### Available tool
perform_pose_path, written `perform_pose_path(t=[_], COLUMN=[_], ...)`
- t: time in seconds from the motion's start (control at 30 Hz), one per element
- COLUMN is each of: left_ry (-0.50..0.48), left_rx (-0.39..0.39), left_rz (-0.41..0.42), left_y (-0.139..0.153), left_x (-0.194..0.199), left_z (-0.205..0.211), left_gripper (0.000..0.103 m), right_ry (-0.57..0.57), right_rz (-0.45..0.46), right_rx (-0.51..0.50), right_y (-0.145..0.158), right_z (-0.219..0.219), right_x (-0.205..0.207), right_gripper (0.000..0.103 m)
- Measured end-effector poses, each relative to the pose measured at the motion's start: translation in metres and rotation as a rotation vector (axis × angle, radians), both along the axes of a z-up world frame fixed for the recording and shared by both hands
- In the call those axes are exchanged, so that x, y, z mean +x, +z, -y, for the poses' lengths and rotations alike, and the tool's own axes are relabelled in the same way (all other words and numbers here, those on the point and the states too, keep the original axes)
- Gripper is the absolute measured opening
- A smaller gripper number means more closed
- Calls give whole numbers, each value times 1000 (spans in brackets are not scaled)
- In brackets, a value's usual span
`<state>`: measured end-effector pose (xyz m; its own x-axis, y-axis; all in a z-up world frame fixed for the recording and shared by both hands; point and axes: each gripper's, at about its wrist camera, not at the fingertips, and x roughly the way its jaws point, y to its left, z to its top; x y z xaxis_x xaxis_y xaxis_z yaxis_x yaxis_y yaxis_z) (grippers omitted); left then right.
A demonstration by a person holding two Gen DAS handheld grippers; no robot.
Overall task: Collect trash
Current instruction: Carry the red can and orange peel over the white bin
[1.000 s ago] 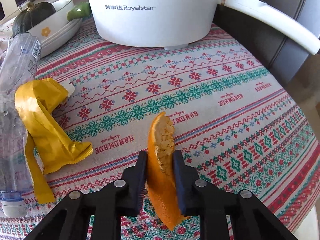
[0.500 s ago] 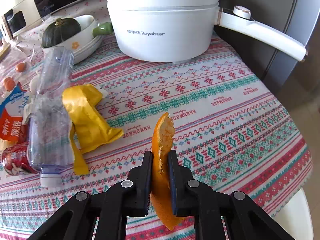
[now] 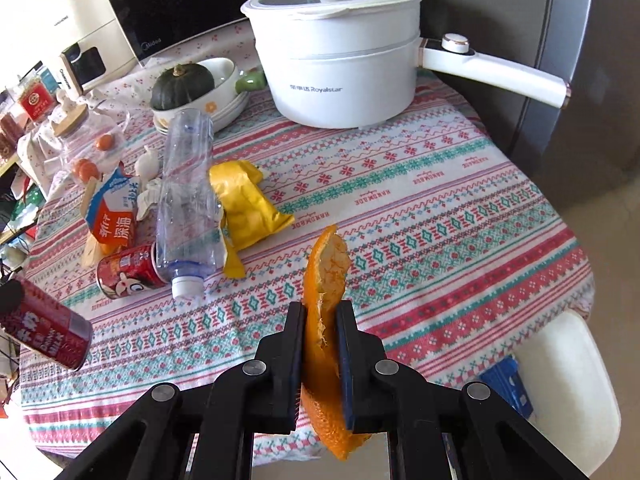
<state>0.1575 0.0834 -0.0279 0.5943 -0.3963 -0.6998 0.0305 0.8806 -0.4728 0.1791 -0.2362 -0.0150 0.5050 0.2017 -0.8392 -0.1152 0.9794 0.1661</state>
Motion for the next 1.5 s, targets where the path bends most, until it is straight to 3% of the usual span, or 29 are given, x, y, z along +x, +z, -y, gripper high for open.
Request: perform_pose_path(t=[0.27, 0.93, 1.3, 1.5], left_ry=[-127, -459, -557, -586], left_rx=[-2, 4, 61, 131], left_rz=[7, 18, 51, 74], left_y=[-4, -47, -80, -96], left_x=[-4, -13, -14, -15], left_z=[72, 275, 337, 355], left_gripper=[55, 55, 55, 55], right_ry=[-66, -276, -328, -359], right_rz=[-52, -124, -175, -196], right_rx=[44, 2, -37, -37], right_y=[-17, -40, -62, -68], right_z=[43, 185, 226, 242], right_x=[-33, -88, -111, -115], right_gripper=[13, 13, 13, 14])
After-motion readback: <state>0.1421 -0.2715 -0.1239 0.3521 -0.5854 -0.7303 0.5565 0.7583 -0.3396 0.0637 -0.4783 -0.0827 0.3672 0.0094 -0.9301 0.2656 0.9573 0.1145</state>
